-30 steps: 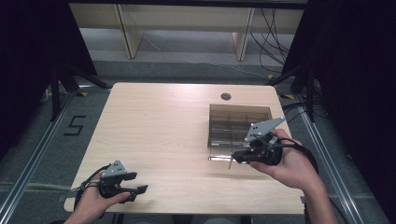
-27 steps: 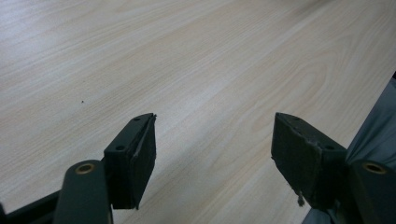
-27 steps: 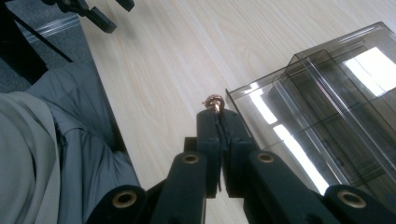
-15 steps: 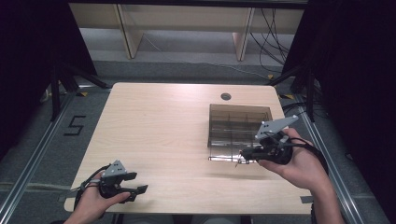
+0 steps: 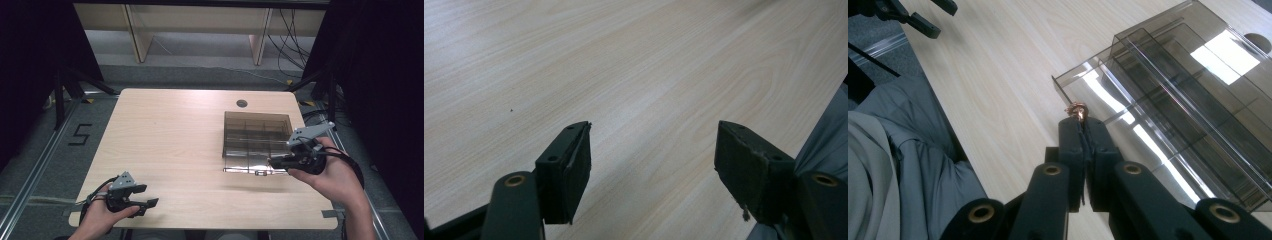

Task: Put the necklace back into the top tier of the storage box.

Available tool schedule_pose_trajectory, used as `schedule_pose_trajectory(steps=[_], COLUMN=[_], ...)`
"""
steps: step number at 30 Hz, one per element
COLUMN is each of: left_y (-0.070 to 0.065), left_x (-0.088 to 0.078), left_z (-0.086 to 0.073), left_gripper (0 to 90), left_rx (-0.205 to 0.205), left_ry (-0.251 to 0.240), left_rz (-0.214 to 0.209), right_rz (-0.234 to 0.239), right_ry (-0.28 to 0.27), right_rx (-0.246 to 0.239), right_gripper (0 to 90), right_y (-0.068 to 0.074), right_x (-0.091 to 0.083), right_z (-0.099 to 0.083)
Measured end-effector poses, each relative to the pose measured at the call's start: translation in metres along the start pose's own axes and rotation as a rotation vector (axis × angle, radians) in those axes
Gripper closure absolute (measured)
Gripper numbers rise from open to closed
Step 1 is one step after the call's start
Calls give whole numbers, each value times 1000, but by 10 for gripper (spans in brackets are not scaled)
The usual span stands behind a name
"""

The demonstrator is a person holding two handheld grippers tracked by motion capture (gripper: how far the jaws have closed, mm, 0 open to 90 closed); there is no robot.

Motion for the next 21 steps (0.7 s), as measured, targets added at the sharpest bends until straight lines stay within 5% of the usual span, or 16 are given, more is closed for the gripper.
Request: schedule_pose_trajectory(steps=[18, 19, 21], left_y=[0, 0, 0], left_x=[0, 0, 0], left_z=[0, 0, 0], left_gripper=[307, 308, 307], left_rx=[-3, -4, -2], left_ry=[-3, -4, -3], left_rz=[-4, -4, -3], right_rz=[-69, -97, -80], right_ry=[2, -29, -1], right_rx=[58, 52, 51], right_gripper=[880, 880, 881], right_y=[-16, -19, -20], right_x=[-10, -8, -10], right_z=[-7, -7, -8])
Point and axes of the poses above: each handheld gripper's, and its own axes: x roughly forward along the jaws, z roughly out of its top, y roughly to its left, the point moved 6 cm from there along x, roughly forward along the jaws, and after that the axes turned 13 degrees about -y, right-handed, at the moved point
